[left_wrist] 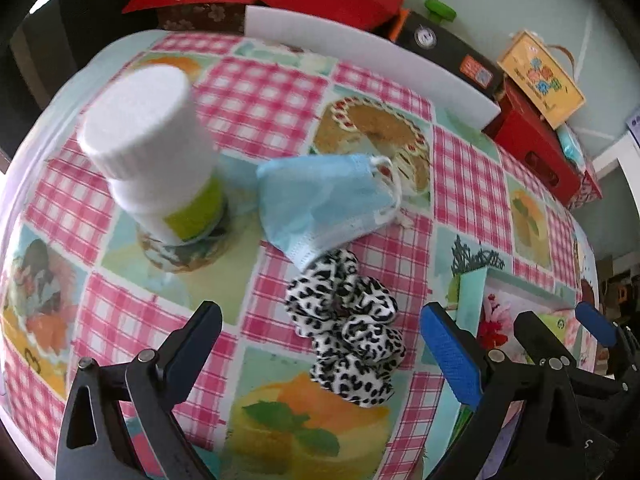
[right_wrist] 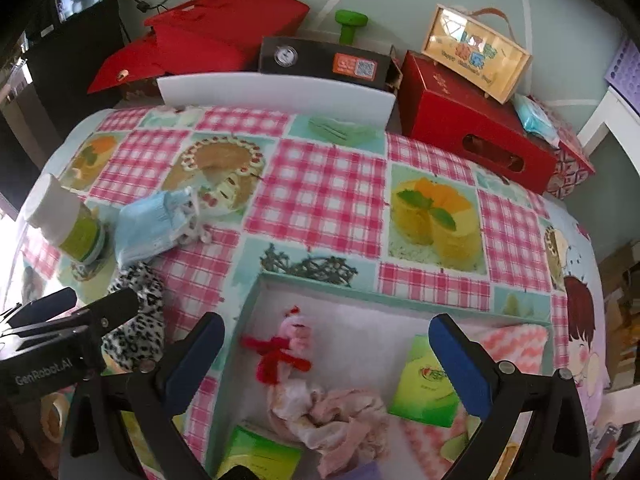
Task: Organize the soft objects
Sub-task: 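Grasp the leopard scrunchie with the left tool while the right tool grasps the blue face mask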
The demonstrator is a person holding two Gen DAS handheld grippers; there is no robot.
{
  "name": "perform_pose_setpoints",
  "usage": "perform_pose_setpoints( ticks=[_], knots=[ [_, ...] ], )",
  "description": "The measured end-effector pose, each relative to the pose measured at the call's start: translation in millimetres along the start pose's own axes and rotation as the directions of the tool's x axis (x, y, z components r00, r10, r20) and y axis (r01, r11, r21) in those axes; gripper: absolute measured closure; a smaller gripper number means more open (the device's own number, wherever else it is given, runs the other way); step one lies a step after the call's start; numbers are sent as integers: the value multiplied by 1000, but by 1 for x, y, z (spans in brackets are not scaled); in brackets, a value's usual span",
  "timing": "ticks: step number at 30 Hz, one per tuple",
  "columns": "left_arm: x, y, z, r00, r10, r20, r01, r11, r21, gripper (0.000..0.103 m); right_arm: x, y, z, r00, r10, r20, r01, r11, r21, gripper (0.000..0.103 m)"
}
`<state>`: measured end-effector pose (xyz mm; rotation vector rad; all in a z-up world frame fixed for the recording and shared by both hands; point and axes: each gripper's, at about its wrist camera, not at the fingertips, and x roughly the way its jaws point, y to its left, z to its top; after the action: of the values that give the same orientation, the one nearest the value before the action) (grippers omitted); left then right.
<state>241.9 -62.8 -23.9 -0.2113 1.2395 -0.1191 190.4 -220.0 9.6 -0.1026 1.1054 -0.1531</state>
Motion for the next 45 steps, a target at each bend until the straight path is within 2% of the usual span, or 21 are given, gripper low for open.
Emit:
perform_pose_setpoints(
  ticks=[3,8,9,12,14,20,32,42,45],
  knots=[
    [7,-4,-2,1000,-4,-21,4,1000,11,12,2,-6,-2,1000,-22,-6,22,1000,11,0],
    [18,-11,-5,998,-16,-62,18,1000,22,30,4,-11,-3,1000,-5,-15,6,999,31,0],
    [20,-12,-6,998,-19,-66,20,999,25,31,4,-11,-3,1000,-7,-15,7,1000,30,0],
    [20,-15,-7,998,-37,-58,40,999,35,35,3,-9,-3,1000,-4,-13,4,1000,27,0],
    [21,-17,-6,997,-52,-55,54,998,32,47,3,-8,-2,1000,-5,-13,6,1000,24,0],
    [18,-11,-6,994,-98,-47,99,995,4,60,5,-6,-2,1000,-10,-19,11,1000,17,0],
    [7,18,-5,986,-163,-13,162,984,-79,66,13,13,-4,999,12,-30,-12,1000,2,0],
    [-1,44,-2,985,-169,35,173,971,-163,66,14,36,-1,1000,24,-6,-24,999,-47,0],
    [-4,47,-2,983,-175,50,181,967,-179,66,14,43,-1,998,56,0,-56,997,-60,0]
  ],
)
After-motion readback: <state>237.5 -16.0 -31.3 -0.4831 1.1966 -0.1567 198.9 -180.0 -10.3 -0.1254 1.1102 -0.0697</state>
